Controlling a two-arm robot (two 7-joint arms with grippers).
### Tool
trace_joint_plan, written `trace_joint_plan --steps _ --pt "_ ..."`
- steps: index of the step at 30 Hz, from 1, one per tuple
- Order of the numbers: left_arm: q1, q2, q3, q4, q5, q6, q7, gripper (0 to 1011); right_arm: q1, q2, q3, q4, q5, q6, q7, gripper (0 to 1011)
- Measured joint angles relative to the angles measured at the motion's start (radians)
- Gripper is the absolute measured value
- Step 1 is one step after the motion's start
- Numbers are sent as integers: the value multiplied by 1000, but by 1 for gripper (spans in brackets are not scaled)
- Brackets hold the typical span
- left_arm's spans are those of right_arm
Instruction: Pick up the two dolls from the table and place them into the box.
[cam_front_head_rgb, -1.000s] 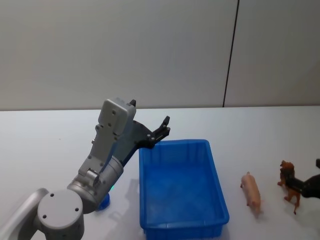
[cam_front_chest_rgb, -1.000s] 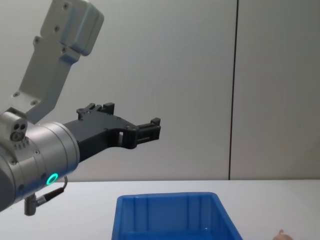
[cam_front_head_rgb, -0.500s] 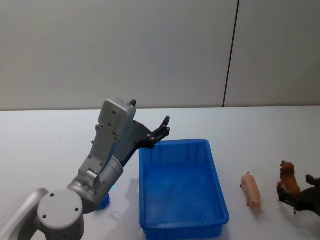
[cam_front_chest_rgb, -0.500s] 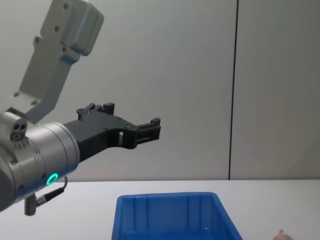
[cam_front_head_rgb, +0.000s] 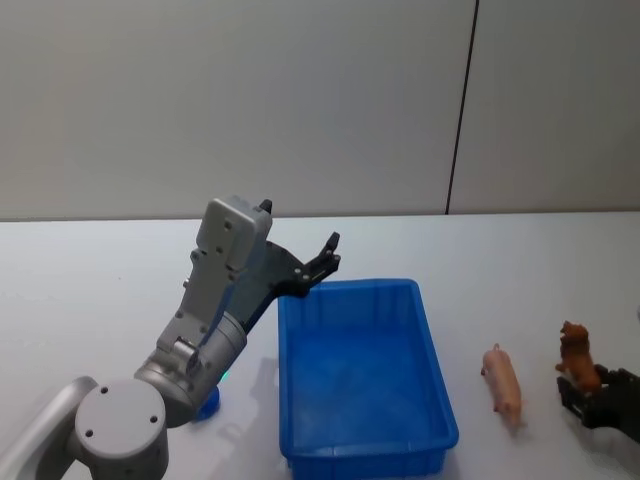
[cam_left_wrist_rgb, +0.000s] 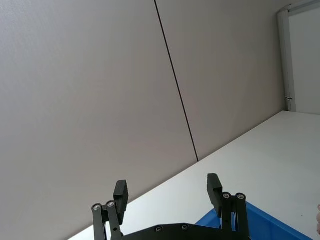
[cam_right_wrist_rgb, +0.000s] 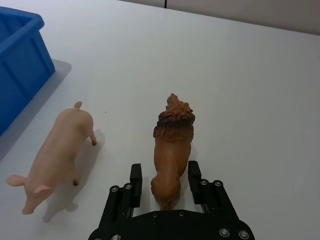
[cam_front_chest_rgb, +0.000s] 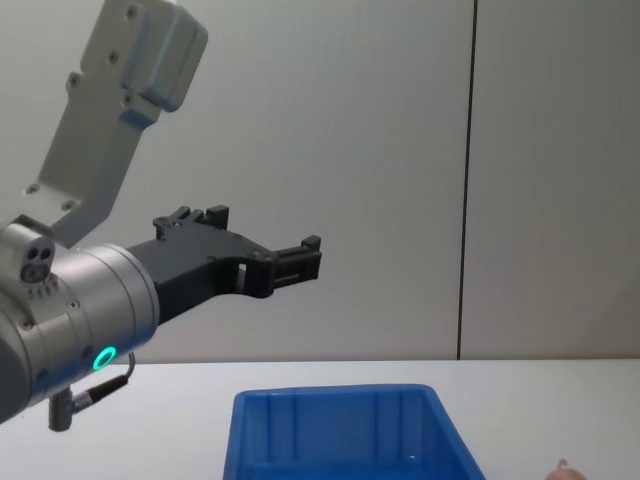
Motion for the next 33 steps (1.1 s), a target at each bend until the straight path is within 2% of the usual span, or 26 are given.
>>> trace_joint_plan --steps 1,2,4,5,10,24,33 --pt "0 0 0 0 0 0 0 1001 3 -1 0 5 0 3 -1 547" --pt "0 0 0 0 0 0 0 1001 3 -1 0 5 0 3 -1 547" --pt "0 0 0 0 0 0 0 1001 7 -3 0 9 0 6 -3 474" --pt "0 0 0 0 0 0 0 1001 9 -4 0 11 0 7 -4 407" --pt "0 0 0 0 0 0 0 1001 12 -6 0 12 1 5 -9 296" --pt "0 0 0 0 0 0 0 1001 13 -6 3 -40 -10 -72 -13 296" --pt "0 0 0 0 0 0 0 1001 21 -11 -3 -93 -29 -146 27 296"
